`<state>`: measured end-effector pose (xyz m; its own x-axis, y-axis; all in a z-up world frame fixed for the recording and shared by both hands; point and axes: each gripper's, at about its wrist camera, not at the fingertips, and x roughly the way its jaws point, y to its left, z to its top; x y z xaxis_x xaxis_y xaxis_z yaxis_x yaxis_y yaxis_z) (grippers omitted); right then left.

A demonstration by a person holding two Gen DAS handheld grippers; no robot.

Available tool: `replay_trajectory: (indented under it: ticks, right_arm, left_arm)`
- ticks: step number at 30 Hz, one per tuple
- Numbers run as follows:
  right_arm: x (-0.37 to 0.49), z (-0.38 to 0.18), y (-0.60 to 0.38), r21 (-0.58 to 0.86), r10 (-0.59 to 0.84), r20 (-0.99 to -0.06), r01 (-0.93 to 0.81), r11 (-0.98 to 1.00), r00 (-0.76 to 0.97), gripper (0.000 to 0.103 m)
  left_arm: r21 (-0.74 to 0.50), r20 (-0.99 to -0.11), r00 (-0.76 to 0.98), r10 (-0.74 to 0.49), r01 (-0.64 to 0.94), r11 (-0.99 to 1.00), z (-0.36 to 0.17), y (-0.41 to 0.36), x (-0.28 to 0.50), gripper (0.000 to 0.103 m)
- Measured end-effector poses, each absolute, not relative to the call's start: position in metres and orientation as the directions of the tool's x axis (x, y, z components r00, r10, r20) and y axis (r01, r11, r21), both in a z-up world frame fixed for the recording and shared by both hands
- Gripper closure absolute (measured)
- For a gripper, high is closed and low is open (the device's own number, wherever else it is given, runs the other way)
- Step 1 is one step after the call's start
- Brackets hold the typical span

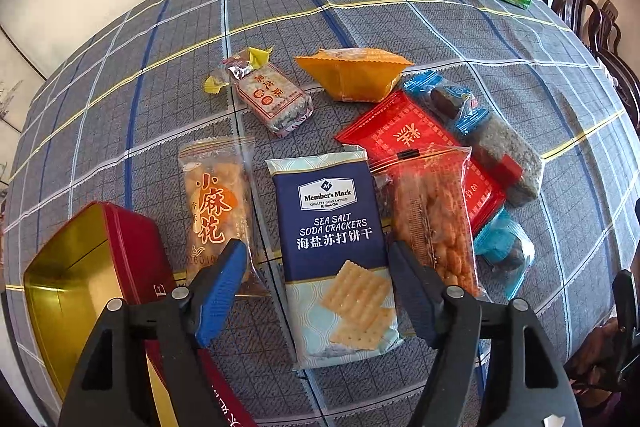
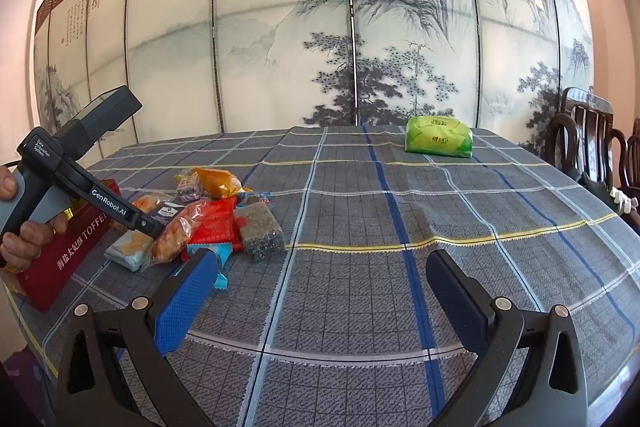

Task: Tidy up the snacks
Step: 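Grasp the blue Member's Mark soda cracker pack with the left tool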

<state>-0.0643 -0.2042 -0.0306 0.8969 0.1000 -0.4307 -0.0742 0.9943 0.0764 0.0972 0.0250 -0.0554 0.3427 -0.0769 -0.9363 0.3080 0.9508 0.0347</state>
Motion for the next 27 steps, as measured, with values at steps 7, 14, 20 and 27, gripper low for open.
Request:
replay_trajectory:
  ticks: [7, 14, 20, 27]
  right_arm:
    - [-0.062, -0.032, -0.203, 0.077, 0.1, -0.438, -0.074, 0.994, 0.894, 0.0]
    - [-0.06, -0.032, -0.203, 0.085, 0.102, -0.446, -0.071, 0.994, 0.889, 0.0]
    - [-0.057, -0.034, -0.203, 0.093, 0.099, -0.455, -0.063, 0.994, 0.885, 0.0]
    - [-0.055, -0.035, -0.2, 0.085, 0.113, -0.468, -0.083, 0.993, 0.876, 0.0]
  left_arm:
    - [-0.016, -0.952, 0.28, -0.119, 0.344, 0.939, -0.069, 0.018, 0.106, 0.038]
    - [-0.009, -0.942, 0.314, -0.118, 0.329, 0.944, -0.063, 0.017, 0.1, 0.057]
    - [-0.03, -0.904, 0.403, -0.143, 0.274, 0.961, -0.039, 0.021, 0.06, 0.057]
    - [-0.115, -0.853, 0.476, -0.216, 0.233, 0.966, 0.0, 0.025, 0.017, 0.057]
